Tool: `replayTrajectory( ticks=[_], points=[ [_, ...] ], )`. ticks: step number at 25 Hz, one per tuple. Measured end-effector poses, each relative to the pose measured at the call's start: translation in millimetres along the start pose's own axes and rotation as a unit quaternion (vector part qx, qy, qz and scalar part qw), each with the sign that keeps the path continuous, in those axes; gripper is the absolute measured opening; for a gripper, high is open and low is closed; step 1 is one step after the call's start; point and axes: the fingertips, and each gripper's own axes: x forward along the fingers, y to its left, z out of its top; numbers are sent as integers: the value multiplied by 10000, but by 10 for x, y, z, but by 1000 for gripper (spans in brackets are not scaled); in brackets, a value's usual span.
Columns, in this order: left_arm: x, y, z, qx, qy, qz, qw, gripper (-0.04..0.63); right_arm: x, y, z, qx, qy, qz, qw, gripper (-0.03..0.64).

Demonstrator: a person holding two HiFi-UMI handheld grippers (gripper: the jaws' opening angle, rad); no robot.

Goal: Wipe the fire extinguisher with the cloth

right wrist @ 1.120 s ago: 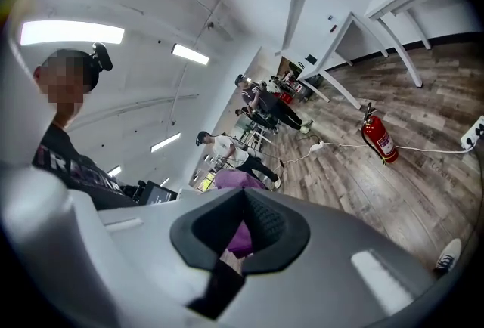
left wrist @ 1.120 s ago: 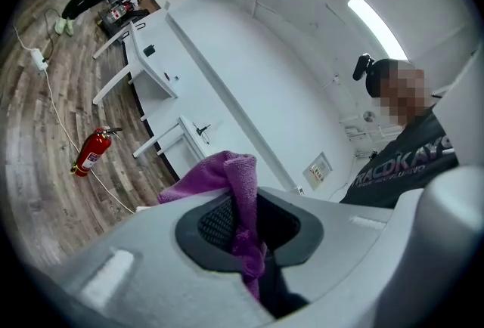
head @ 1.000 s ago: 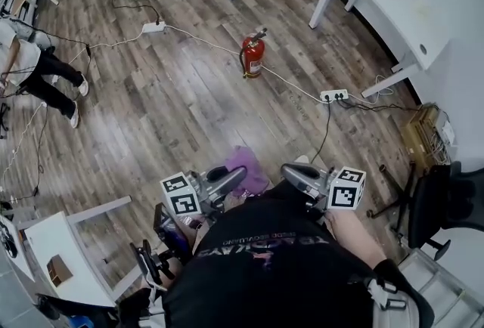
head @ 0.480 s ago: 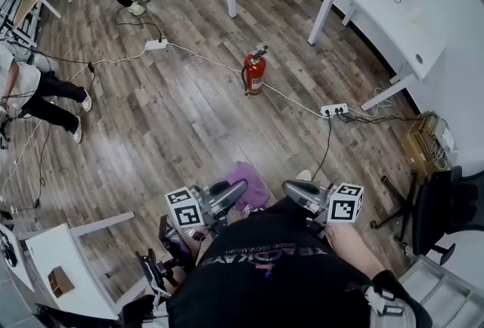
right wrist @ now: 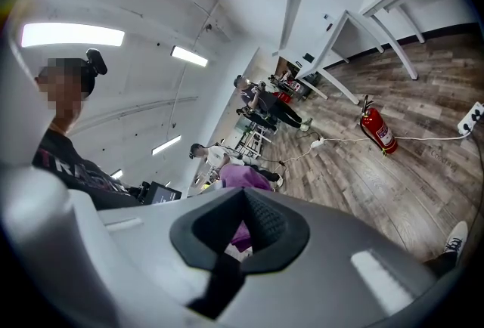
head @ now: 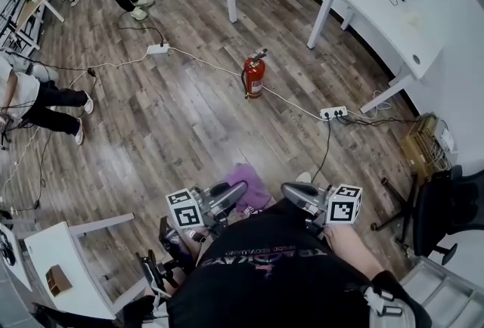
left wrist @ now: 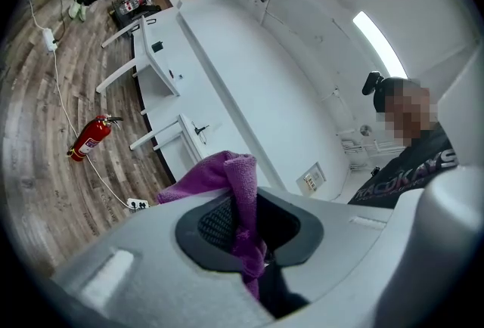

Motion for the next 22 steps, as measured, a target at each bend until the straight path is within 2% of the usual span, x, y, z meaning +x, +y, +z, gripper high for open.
replayTrajectory(
  ticks=[22],
  points=[
    [117, -45, -77, -14, 121, 33, 9999, 41, -119, -19, 22, 17, 20, 35, 10000, 2]
  ],
)
